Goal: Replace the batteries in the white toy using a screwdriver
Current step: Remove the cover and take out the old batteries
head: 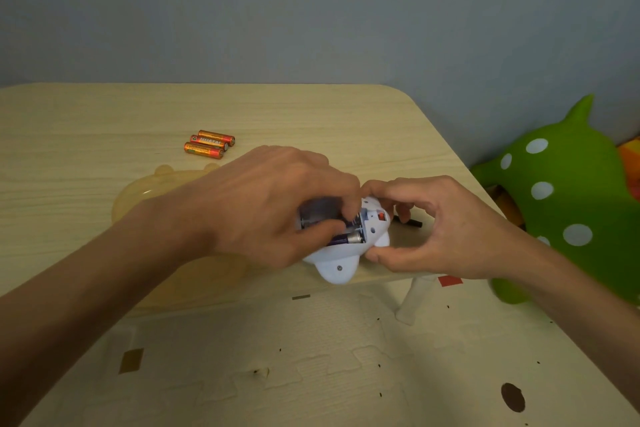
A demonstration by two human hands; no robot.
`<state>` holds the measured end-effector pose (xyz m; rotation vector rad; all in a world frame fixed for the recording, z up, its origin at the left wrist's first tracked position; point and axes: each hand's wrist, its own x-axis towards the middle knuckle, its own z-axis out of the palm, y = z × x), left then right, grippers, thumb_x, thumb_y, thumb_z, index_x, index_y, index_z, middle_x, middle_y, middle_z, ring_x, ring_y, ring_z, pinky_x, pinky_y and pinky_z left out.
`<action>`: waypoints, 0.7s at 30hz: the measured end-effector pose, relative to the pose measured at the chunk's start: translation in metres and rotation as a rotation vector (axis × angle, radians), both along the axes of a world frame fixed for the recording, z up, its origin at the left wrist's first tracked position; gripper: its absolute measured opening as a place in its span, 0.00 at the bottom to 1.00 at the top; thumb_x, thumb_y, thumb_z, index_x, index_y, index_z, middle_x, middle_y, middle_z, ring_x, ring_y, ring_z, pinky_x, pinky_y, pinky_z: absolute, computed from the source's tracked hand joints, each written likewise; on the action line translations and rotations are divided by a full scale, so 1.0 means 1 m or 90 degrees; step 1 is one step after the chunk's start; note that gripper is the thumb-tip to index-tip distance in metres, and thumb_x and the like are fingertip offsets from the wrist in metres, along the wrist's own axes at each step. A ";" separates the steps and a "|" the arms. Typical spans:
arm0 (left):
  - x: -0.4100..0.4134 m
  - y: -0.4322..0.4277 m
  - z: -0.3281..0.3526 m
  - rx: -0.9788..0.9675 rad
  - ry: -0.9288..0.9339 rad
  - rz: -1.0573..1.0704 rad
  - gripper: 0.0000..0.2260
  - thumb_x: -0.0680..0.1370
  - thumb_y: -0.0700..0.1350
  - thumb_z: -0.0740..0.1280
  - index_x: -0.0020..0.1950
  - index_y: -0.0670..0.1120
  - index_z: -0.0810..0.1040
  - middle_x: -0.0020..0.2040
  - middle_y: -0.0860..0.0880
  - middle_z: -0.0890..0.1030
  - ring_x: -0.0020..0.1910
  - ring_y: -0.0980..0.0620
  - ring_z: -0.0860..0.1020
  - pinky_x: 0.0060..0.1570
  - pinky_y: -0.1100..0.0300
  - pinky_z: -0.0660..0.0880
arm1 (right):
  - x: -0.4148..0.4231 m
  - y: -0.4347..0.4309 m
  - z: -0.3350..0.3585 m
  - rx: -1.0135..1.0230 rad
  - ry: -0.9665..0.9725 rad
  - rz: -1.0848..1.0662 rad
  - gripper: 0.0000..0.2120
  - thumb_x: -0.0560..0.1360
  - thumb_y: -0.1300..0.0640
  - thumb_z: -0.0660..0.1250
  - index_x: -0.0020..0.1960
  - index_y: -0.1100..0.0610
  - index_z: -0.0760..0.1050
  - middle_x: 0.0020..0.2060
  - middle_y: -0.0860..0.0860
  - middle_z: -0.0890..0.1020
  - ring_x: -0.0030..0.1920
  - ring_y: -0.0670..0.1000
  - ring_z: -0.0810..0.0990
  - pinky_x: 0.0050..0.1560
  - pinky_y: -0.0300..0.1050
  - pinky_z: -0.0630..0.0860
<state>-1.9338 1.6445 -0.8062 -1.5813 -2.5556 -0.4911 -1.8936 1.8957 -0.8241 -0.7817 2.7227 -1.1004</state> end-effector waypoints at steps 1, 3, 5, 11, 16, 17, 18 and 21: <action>-0.001 0.000 0.001 0.001 -0.022 0.013 0.04 0.78 0.55 0.67 0.52 0.59 0.77 0.40 0.56 0.79 0.37 0.56 0.76 0.35 0.52 0.74 | 0.000 0.000 0.000 0.003 0.003 0.002 0.14 0.72 0.57 0.79 0.57 0.52 0.84 0.44 0.51 0.85 0.45 0.54 0.79 0.46 0.54 0.76; -0.001 0.002 0.003 0.022 -0.072 0.037 0.08 0.76 0.58 0.68 0.53 0.61 0.75 0.43 0.58 0.82 0.40 0.57 0.79 0.38 0.52 0.76 | 0.001 -0.001 0.000 0.008 0.013 0.001 0.13 0.72 0.56 0.79 0.56 0.50 0.85 0.43 0.51 0.85 0.44 0.52 0.78 0.45 0.52 0.75; 0.001 0.004 0.005 0.061 -0.124 0.047 0.12 0.74 0.57 0.72 0.54 0.61 0.74 0.45 0.63 0.85 0.40 0.60 0.81 0.38 0.60 0.75 | 0.002 -0.002 0.000 0.017 0.023 -0.004 0.15 0.71 0.53 0.78 0.57 0.51 0.85 0.43 0.51 0.85 0.44 0.53 0.78 0.45 0.52 0.75; 0.003 -0.024 0.031 0.187 -0.244 0.062 0.10 0.72 0.45 0.78 0.53 0.51 0.86 0.45 0.58 0.88 0.45 0.57 0.87 0.43 0.58 0.83 | 0.004 -0.002 0.002 0.035 0.038 -0.001 0.15 0.71 0.51 0.78 0.57 0.48 0.84 0.42 0.47 0.83 0.42 0.49 0.76 0.45 0.49 0.75; 0.006 -0.069 0.041 0.039 -0.271 0.116 0.08 0.67 0.53 0.79 0.45 0.60 0.87 0.38 0.64 0.86 0.38 0.60 0.85 0.36 0.68 0.78 | 0.003 -0.004 0.004 0.040 0.039 0.006 0.16 0.71 0.52 0.78 0.57 0.46 0.84 0.41 0.45 0.82 0.41 0.49 0.75 0.44 0.47 0.75; 0.008 -0.074 0.036 0.000 -0.266 0.121 0.07 0.67 0.53 0.79 0.44 0.61 0.88 0.38 0.65 0.86 0.40 0.60 0.85 0.36 0.69 0.77 | 0.003 -0.005 0.004 0.042 0.040 0.007 0.16 0.71 0.51 0.78 0.57 0.46 0.84 0.41 0.45 0.82 0.41 0.49 0.76 0.44 0.48 0.75; 0.010 -0.077 0.031 -0.033 -0.262 0.125 0.07 0.69 0.52 0.79 0.44 0.61 0.87 0.39 0.65 0.86 0.41 0.60 0.84 0.36 0.70 0.76 | 0.002 -0.005 0.004 0.043 0.041 0.006 0.16 0.70 0.50 0.78 0.57 0.46 0.84 0.41 0.46 0.83 0.41 0.50 0.76 0.45 0.49 0.75; 0.016 -0.082 0.017 -0.102 -0.264 0.167 0.06 0.72 0.51 0.79 0.44 0.62 0.87 0.39 0.66 0.84 0.40 0.65 0.81 0.36 0.72 0.73 | 0.002 -0.007 0.005 0.047 0.045 0.007 0.17 0.70 0.45 0.75 0.58 0.46 0.83 0.42 0.47 0.84 0.42 0.52 0.76 0.45 0.50 0.75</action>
